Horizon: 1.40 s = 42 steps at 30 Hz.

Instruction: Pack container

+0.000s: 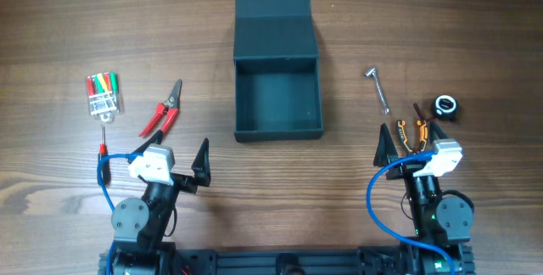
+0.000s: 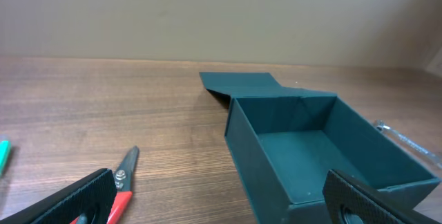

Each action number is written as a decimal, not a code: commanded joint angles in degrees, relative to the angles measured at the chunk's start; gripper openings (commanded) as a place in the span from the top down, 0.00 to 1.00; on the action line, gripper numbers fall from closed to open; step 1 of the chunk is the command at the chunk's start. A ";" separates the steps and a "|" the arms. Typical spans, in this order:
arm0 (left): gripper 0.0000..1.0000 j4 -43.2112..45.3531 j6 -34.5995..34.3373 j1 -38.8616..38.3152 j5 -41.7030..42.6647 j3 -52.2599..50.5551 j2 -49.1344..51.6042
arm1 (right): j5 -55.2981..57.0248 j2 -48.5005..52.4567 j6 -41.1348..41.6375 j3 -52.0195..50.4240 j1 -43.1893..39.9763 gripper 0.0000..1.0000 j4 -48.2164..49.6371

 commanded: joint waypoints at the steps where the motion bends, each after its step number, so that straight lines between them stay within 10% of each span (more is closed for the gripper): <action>1: 0.00 0.26 -7.91 0.31 -0.35 1.62 -0.09 | -6.40 0.02 18.12 1.29 -0.24 0.00 0.35; 14: 0.00 -14.12 -8.94 0.31 -0.31 25.20 26.56 | -22.10 23.26 14.08 29.97 -0.24 0.00 -20.65; 28: 0.00 -24.00 -8.94 0.31 0.74 38.64 41.81 | -11.08 68.65 -2.38 93.18 -0.24 0.00 -79.78; 42: 0.00 -28.96 -8.94 0.31 0.74 38.64 41.81 | 1.99 99.10 -13.05 112.69 -0.28 0.00 -87.78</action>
